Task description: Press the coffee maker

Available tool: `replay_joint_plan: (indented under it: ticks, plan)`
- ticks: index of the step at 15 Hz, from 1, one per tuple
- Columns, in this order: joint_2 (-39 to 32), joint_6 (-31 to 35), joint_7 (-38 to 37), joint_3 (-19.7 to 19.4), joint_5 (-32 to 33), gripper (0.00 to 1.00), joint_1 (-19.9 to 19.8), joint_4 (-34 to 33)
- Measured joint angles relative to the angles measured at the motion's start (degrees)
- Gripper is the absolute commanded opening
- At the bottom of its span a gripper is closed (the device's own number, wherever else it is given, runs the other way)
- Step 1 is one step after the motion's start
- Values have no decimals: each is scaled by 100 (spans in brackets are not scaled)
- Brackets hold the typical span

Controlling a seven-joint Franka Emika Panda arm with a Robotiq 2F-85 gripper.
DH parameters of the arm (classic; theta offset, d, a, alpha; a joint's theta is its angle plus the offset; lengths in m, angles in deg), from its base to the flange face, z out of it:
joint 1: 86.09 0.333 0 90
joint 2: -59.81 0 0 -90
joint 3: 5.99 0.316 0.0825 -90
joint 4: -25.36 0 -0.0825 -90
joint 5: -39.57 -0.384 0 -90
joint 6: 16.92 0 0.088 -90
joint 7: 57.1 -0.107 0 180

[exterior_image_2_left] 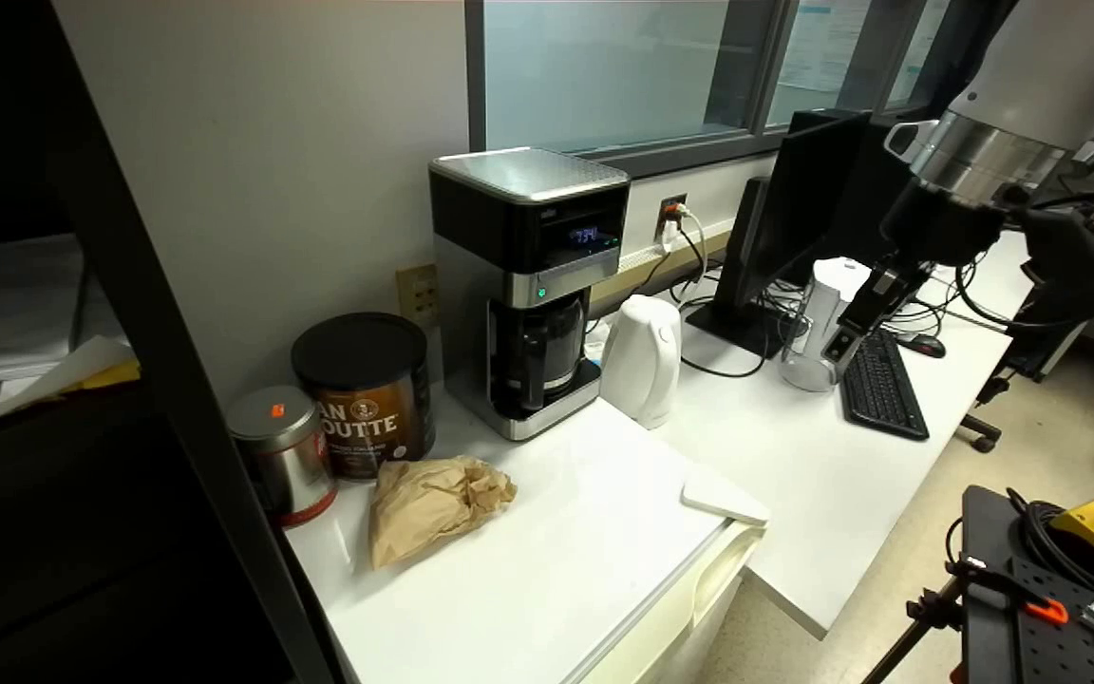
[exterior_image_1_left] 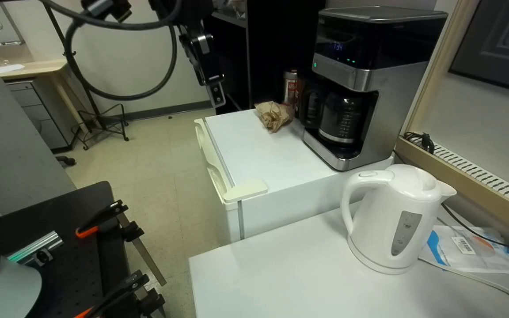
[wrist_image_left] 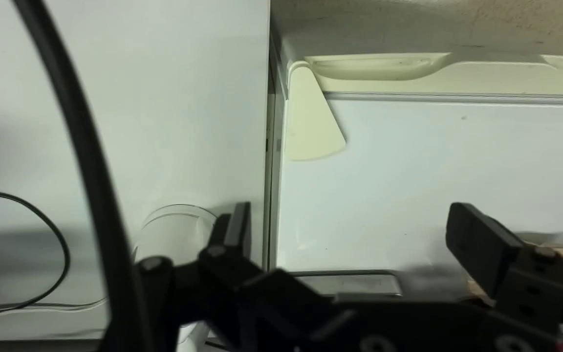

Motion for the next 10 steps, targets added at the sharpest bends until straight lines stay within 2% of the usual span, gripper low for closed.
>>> replay_joint_plan:
  ticks: [5,10]
  plan:
    - [-3,19,-32,48,179,100,-48,-3]
    - [-54,50,-410,389,1132,100,-308,-43]
